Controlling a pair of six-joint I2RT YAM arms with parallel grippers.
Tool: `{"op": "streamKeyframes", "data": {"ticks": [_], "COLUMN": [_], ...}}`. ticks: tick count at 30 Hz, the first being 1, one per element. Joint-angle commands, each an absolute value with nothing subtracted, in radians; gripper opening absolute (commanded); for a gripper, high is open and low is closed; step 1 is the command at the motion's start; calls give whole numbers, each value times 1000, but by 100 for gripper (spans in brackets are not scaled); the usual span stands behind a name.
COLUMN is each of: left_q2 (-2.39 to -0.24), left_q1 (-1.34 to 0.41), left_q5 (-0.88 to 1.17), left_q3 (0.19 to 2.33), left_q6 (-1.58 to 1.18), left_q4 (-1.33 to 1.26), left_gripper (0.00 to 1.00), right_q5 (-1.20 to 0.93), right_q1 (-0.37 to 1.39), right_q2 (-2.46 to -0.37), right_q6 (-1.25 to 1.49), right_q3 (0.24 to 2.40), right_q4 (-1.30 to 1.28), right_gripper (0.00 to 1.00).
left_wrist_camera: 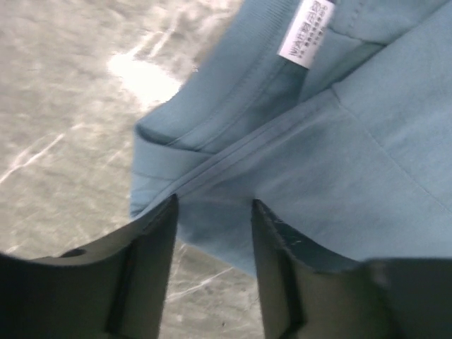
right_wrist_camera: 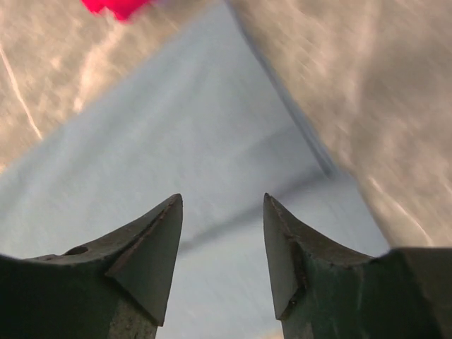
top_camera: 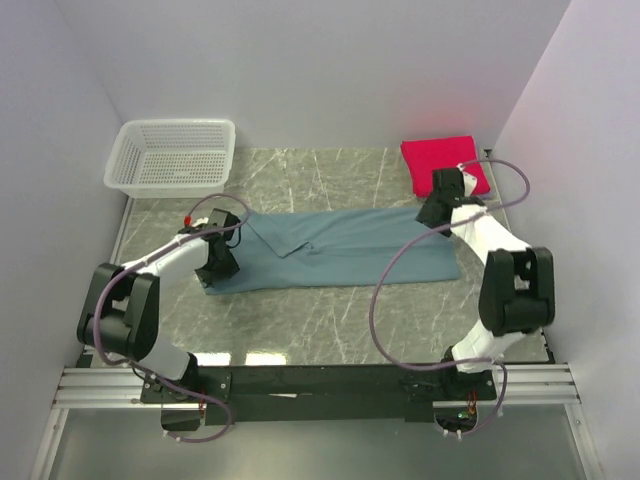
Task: Fold and stack the t-shirts
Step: Fold the tshirt
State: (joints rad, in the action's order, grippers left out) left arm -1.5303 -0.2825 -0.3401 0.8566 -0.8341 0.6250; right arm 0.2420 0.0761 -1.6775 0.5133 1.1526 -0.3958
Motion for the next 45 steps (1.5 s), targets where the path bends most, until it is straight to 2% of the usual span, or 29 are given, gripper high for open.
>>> {"op": "streamKeyframes", "data": {"ticks": [1,3,7,22,27,30,36,42,45], "left_q2": [-1441,-1414,-1391,-1439,-1396,-1381,-1419,-1541,-1610], "left_q1": [-258,-249,-218,-163,-167,-193,-271,-321,-321], "left_q5": [-370,-359,-339,-273,-288,-299,-233,-198,-213], "left_q3": [864,862,847,770,862,914,1000,997,1002], "left_q6": [-853,-857,-871,-897,-887,-893,-903,-920,-908], "left_q4": [666,654,621,600,658,686,672,617,600], "left_gripper": [57,63,66,60,69,70,63,53,53], "right_q5": [224,166,45,-24,-8,36,101,152,134], "right_q1": [78,77,75,9,70,167,386,449,466], "right_q2": [-1553,-1513,-1488,-1519,-1485,-1485,-1555,-1709,-1758], "right_q6": [538,541,538,515,463,433,390,380,385], "right_q3": [1065,1007,934,850,882,917,997,1084,1080], "right_q4": [-419,-399,-328,-313,-340,-371,-397,-472,-499], "right_gripper": [57,57,56,55,55,55,54,53,53]}}
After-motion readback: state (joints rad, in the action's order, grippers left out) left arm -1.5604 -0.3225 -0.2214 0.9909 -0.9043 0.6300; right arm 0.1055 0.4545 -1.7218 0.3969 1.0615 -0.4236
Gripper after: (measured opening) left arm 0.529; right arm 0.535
